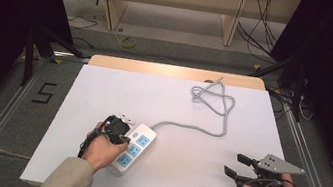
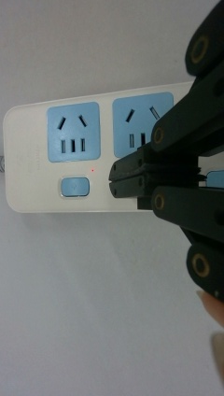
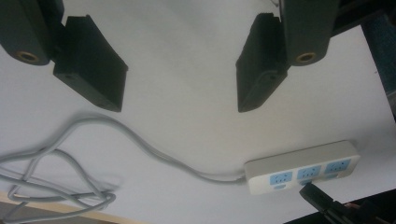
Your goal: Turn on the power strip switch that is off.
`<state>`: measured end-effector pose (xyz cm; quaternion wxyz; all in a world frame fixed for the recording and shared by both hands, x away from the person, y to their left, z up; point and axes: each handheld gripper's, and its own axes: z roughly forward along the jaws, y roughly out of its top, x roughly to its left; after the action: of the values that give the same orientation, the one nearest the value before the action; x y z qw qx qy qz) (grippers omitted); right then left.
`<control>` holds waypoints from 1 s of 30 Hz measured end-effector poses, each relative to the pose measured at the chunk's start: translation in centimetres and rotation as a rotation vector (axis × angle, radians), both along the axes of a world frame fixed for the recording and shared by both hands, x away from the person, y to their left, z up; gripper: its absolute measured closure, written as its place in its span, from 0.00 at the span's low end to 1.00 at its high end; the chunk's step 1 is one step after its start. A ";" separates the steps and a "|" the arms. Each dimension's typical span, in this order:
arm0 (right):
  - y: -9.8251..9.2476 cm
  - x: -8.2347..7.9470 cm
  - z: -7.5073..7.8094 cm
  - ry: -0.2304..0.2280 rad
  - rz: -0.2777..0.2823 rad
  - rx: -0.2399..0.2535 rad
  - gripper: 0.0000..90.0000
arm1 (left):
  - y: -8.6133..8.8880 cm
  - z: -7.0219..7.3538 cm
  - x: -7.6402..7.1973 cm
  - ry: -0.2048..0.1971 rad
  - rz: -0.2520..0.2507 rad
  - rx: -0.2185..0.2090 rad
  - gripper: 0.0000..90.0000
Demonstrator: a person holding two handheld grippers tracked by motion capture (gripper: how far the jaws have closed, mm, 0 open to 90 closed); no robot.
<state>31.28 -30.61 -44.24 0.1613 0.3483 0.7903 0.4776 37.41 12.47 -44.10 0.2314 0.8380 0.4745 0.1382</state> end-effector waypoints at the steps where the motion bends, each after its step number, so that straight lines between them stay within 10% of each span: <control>1: 0.0 0.0 0.0 0.000 0.000 0.001 0.38 | 0.0 0.0 0.0 0.005 0.002 -0.002 1.00; 30: 0.0 0.0 0.0 0.000 0.003 -0.002 0.38 | -0.2 0.0 0.4 0.034 0.003 0.012 1.00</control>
<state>31.24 -30.56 -44.24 0.1608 0.3471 0.7913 0.4770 37.84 12.28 -44.11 0.2180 0.8409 0.4788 0.1270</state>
